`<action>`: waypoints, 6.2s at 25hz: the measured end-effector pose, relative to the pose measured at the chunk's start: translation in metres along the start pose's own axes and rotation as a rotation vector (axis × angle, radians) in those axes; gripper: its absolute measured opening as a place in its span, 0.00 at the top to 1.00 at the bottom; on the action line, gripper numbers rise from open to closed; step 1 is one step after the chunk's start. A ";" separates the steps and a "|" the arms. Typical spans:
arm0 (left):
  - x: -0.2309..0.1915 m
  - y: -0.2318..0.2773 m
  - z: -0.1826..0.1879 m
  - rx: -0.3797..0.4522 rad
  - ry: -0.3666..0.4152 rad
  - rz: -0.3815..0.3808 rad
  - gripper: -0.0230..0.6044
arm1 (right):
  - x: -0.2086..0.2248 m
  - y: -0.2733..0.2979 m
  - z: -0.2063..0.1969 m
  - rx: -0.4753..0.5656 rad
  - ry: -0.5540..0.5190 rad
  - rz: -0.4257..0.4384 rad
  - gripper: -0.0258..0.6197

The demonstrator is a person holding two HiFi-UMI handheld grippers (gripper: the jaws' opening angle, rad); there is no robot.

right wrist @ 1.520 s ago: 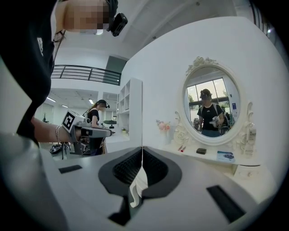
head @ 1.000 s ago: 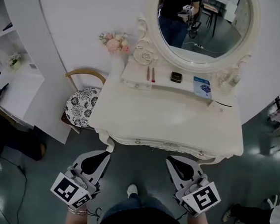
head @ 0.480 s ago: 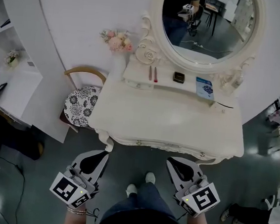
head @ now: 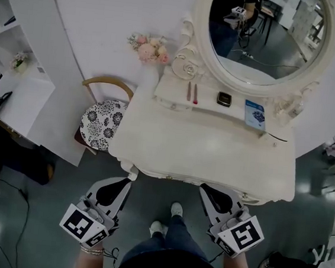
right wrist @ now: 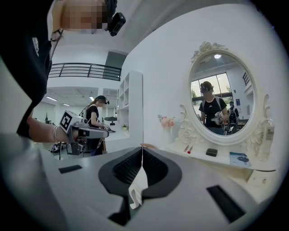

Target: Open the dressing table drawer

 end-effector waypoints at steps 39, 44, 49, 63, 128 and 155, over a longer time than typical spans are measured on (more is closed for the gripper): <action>0.001 0.120 0.022 -0.016 0.008 0.094 0.93 | 0.135 0.024 0.001 -0.029 0.006 0.119 0.93; 0.005 0.131 0.021 -0.016 0.011 0.103 0.93 | 0.148 0.023 -0.003 -0.035 0.006 0.129 0.93; 0.009 0.143 0.019 -0.021 0.008 0.118 0.93 | 0.159 0.018 -0.003 -0.033 0.003 0.149 0.93; 0.027 0.152 0.006 -0.040 -0.011 0.168 0.93 | 0.177 0.002 -0.022 -0.058 0.025 0.175 0.93; -0.098 0.301 0.013 -0.160 0.027 -0.194 0.93 | 0.254 0.124 0.002 -0.076 0.131 -0.131 0.93; -0.113 0.322 -0.049 -0.297 0.008 -0.275 0.93 | 0.252 0.162 -0.020 -0.148 0.200 -0.137 0.93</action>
Point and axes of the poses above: the fingertips, and each gripper's own axes: y forward along the fingers, x to its right, z out of its top, the point moved 1 cm from there along -y, backward along the fingers, and after that the axes turned 15 degrees about z, right-handed, at the moved point
